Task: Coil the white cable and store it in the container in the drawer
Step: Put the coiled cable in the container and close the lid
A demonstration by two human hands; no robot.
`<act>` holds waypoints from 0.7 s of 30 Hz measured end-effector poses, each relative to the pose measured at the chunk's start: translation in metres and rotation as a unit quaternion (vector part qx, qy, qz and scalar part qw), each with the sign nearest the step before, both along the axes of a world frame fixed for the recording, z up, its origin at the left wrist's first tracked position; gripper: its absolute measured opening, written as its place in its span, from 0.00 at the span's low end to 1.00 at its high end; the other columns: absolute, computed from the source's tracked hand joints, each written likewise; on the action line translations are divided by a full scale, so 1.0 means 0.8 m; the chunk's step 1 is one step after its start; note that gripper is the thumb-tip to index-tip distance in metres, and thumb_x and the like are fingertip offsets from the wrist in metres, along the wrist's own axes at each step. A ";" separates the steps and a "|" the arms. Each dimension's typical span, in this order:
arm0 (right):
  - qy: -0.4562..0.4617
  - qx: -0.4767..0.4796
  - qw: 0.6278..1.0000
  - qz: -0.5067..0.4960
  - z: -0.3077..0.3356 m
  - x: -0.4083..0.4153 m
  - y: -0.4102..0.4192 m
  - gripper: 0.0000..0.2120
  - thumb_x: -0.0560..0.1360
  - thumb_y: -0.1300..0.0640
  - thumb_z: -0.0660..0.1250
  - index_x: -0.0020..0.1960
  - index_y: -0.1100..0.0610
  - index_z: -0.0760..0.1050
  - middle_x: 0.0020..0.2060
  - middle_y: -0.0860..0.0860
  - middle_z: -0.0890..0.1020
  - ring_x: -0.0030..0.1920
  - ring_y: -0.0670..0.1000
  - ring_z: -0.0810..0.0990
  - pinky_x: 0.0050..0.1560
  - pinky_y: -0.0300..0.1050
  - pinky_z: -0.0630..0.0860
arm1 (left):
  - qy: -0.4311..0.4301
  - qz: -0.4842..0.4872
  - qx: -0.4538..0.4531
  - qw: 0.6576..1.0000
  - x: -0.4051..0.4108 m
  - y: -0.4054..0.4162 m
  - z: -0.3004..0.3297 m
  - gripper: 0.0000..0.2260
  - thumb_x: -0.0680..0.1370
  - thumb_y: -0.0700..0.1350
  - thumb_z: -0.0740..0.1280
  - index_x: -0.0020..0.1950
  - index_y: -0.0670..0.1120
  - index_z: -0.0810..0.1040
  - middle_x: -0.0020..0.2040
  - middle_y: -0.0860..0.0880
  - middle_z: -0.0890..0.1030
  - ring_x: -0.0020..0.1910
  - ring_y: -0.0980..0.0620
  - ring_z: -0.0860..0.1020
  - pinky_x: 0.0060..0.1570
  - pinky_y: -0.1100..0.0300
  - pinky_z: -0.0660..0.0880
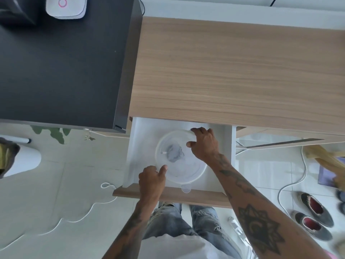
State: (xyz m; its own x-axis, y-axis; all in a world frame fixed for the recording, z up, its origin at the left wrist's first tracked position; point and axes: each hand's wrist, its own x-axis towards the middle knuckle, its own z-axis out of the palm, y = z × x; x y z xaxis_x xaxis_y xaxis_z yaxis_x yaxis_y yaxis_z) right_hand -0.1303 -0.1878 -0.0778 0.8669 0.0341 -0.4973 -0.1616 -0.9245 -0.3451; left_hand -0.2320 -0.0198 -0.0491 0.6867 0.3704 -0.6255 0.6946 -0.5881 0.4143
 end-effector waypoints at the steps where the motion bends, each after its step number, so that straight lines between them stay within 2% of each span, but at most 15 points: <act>1: -0.002 0.005 1.000 -0.014 -0.002 0.001 0.000 0.26 0.78 0.52 0.69 0.73 0.54 0.68 0.68 0.52 0.75 0.68 0.57 0.67 0.59 0.56 0.77 | 0.000 0.030 -0.016 0.999 0.002 -0.002 -0.005 0.24 0.80 0.52 0.66 0.30 0.37 0.71 0.29 0.44 0.80 0.30 0.45 0.77 0.29 0.63 0.65; 3: -0.010 0.009 0.999 -0.032 -0.005 0.005 0.002 0.25 0.77 0.52 0.70 0.72 0.55 0.70 0.66 0.52 0.77 0.67 0.57 0.68 0.57 0.54 0.77 | -0.007 0.089 -0.047 0.995 0.003 -0.004 -0.014 0.23 0.79 0.52 0.67 0.34 0.33 0.79 0.34 0.39 0.84 0.38 0.38 0.82 0.40 0.55 0.74; 4: -0.011 0.008 0.999 -0.036 -0.005 0.007 0.003 0.25 0.76 0.52 0.70 0.71 0.55 0.71 0.65 0.53 0.78 0.67 0.57 0.68 0.56 0.53 0.77 | -0.016 0.118 -0.063 0.991 0.001 -0.005 -0.017 0.22 0.79 0.51 0.68 0.36 0.33 0.81 0.36 0.39 0.86 0.40 0.38 0.83 0.46 0.51 0.78; 6: -0.005 0.002 0.999 -0.039 -0.005 0.013 0.004 0.24 0.75 0.53 0.70 0.70 0.56 0.73 0.62 0.53 0.79 0.66 0.57 0.68 0.55 0.52 0.76 | -0.037 0.167 -0.104 0.980 -0.005 -0.007 -0.020 0.17 0.78 0.50 0.70 0.36 0.39 0.82 0.37 0.42 0.86 0.41 0.39 0.86 0.52 0.44 0.80; 8: 0.001 -0.002 0.999 -0.038 -0.004 0.019 0.004 0.23 0.75 0.54 0.71 0.69 0.56 0.74 0.61 0.53 0.80 0.66 0.57 0.69 0.56 0.50 0.75 | -0.042 0.182 -0.121 0.975 -0.007 -0.005 -0.021 0.14 0.78 0.49 0.72 0.33 0.48 0.80 0.35 0.46 0.85 0.40 0.41 0.86 0.52 0.42 0.81; 10: 0.001 -0.011 1.000 -0.024 -0.002 0.022 0.004 0.23 0.75 0.54 0.70 0.69 0.57 0.74 0.60 0.54 0.80 0.66 0.57 0.69 0.57 0.50 0.75 | -0.041 0.177 -0.125 0.975 -0.006 -0.001 -0.023 0.14 0.77 0.49 0.73 0.32 0.51 0.79 0.32 0.48 0.84 0.38 0.41 0.86 0.52 0.41 0.81; 14: -0.026 -0.031 0.999 -0.013 -0.002 0.015 0.006 0.21 0.78 0.53 0.68 0.69 0.56 0.74 0.57 0.54 0.83 0.64 0.57 0.71 0.56 0.50 0.74 | -0.046 0.147 -0.110 0.982 -0.004 0.006 -0.025 0.17 0.78 0.49 0.72 0.29 0.48 0.80 0.28 0.46 0.83 0.35 0.41 0.86 0.51 0.42 0.81; 16: -0.026 -0.029 0.999 -0.016 -0.003 0.015 0.006 0.20 0.78 0.52 0.68 0.68 0.56 0.75 0.56 0.53 0.83 0.63 0.57 0.71 0.57 0.51 0.75 | -0.049 0.135 -0.104 0.984 -0.004 0.006 -0.024 0.17 0.79 0.49 0.71 0.33 0.42 0.82 0.31 0.43 0.84 0.35 0.40 0.85 0.51 0.43 0.81; 18: -0.025 -0.033 0.999 -0.015 -0.003 0.014 0.006 0.20 0.78 0.52 0.67 0.68 0.56 0.75 0.57 0.54 0.83 0.63 0.57 0.71 0.57 0.51 0.74 | -0.051 0.065 -0.053 0.995 -0.005 0.000 -0.025 0.18 0.80 0.51 0.68 0.43 0.36 0.83 0.41 0.39 0.86 0.44 0.37 0.84 0.52 0.48 0.79; 19: -0.027 -0.035 0.999 -0.016 -0.003 0.012 0.008 0.20 0.78 0.53 0.67 0.69 0.56 0.74 0.58 0.54 0.82 0.64 0.57 0.70 0.57 0.51 0.74 | -0.048 0.015 -0.005 0.999 -0.007 -0.006 -0.023 0.18 0.80 0.53 0.67 0.52 0.36 0.81 0.52 0.37 0.85 0.53 0.36 0.82 0.54 0.49 0.78; 20: -0.031 -0.035 0.999 -0.019 -0.003 0.010 0.009 0.20 0.79 0.53 0.66 0.69 0.56 0.73 0.59 0.54 0.81 0.64 0.57 0.70 0.57 0.51 0.74 | -0.042 -0.041 0.047 0.997 -0.012 -0.013 -0.021 0.22 0.80 0.54 0.67 0.64 0.38 0.77 0.64 0.35 0.79 0.64 0.36 0.77 0.60 0.46 0.76; 21: -0.032 -0.033 0.999 -0.023 -0.004 0.008 0.010 0.20 0.79 0.53 0.65 0.70 0.56 0.72 0.60 0.54 0.80 0.65 0.58 0.69 0.57 0.51 0.74 | -0.052 -0.106 0.096 0.988 -0.019 -0.020 -0.019 0.29 0.78 0.56 0.68 0.74 0.41 0.69 0.75 0.35 0.68 0.73 0.35 0.68 0.66 0.43 0.70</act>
